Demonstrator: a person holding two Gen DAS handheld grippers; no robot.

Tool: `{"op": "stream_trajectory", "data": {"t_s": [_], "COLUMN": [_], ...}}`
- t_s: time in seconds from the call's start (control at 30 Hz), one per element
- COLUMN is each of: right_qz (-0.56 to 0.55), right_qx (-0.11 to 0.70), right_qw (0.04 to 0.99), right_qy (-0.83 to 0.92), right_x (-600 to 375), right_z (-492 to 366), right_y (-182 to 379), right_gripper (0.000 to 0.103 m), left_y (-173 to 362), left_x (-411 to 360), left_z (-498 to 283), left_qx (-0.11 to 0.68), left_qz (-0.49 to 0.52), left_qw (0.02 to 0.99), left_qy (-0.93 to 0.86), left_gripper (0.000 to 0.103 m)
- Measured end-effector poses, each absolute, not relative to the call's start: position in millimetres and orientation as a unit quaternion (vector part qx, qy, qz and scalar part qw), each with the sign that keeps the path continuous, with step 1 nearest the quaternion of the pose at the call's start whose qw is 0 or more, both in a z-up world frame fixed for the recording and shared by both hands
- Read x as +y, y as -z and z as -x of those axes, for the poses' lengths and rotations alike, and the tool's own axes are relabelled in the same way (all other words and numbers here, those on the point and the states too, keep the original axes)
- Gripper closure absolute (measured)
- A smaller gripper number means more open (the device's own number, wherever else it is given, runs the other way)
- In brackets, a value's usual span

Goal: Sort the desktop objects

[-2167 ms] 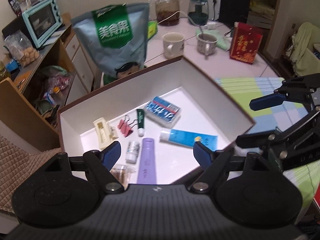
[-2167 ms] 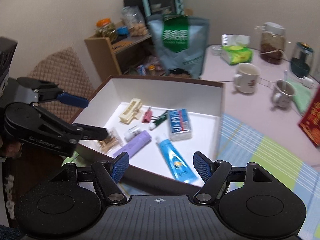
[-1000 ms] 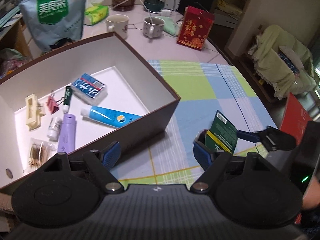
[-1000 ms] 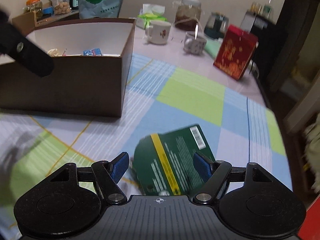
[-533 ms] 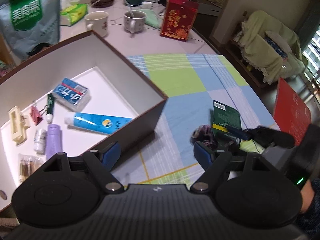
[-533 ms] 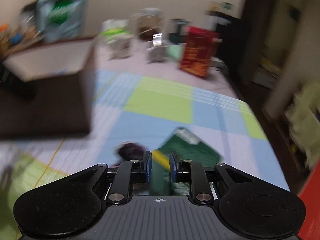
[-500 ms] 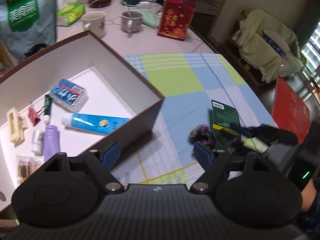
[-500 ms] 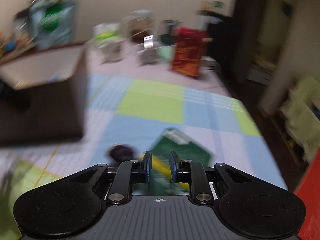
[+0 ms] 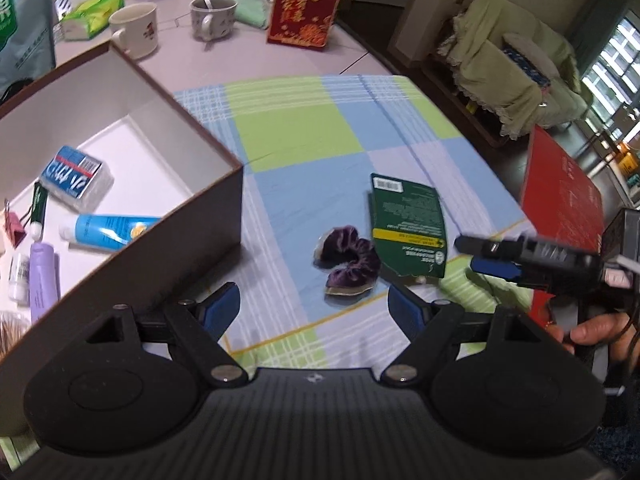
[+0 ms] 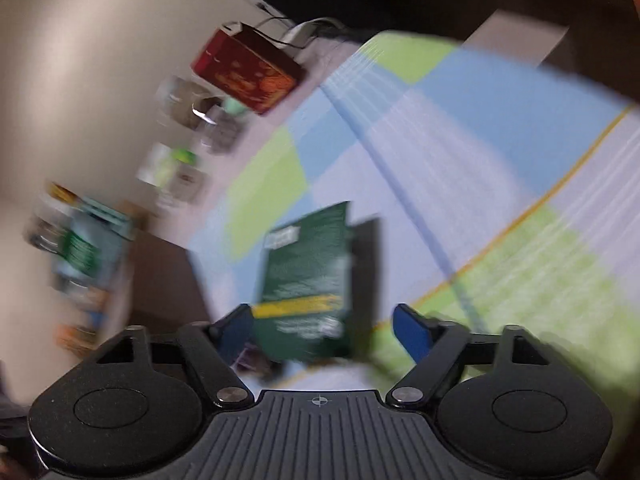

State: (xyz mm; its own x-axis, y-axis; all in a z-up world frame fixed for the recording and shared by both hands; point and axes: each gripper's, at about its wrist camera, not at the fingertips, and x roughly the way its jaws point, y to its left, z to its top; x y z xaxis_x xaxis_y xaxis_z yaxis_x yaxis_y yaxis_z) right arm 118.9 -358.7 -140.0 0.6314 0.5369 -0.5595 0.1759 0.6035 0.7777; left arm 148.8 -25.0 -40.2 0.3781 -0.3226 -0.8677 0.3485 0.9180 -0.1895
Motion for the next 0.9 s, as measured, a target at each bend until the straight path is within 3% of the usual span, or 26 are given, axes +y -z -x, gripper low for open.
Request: {"op": "stream_trajectory", "data": {"t_s": [0.07,0.2,0.37,0.5,0.77,0.8,0.87,0.9], "right_qz": [-0.459,-0.51,-0.427,-0.213,0.146,0.191,0.247,0.224], "right_qx": [0.419,0.424,0.412,0.409,0.408,0.404,0.397,0.399], "right_qw": [0.775,0.736,0.787,0.869,0.859,0.85,0.834,0.84], "right_qy": [-0.118,-0.139,-0.169,-0.177,-0.271,-0.281,-0.293,-0.29], "right_x": [-363,-372,-380,-366,-295,-286,-275,-279], "right_z": [-129,-144,-156,-158,-112,-106,-96,-94], "right_y": [155,176,147,103,93,91,89,89], "right_gripper": [0.047,0.093,0.103,0.103,0.1,0.094,0.048,0.04], "left_y": [40,38,40,42,52,53,56,57], "left_x": [-24,-22,-24,-29,-54,-55,-56,-56], "left_z": [-149,-148,-149,-150,-153,-153,-152,-152], "left_qx": [0.522,0.522,0.527,0.531,0.538,0.54,0.543,0.544], "left_qz": [-0.013,-0.007,-0.003,0.0,0.0,0.0,0.002,0.001], "left_qw": [0.831,0.835,0.834,0.833,0.826,0.826,0.824,0.824], "left_qy": [0.191,0.175,0.16,0.153,0.166,0.165,0.162,0.159], "left_gripper": [0.025,0.024,0.024,0.024,0.024,0.024,0.024,0.024]}}
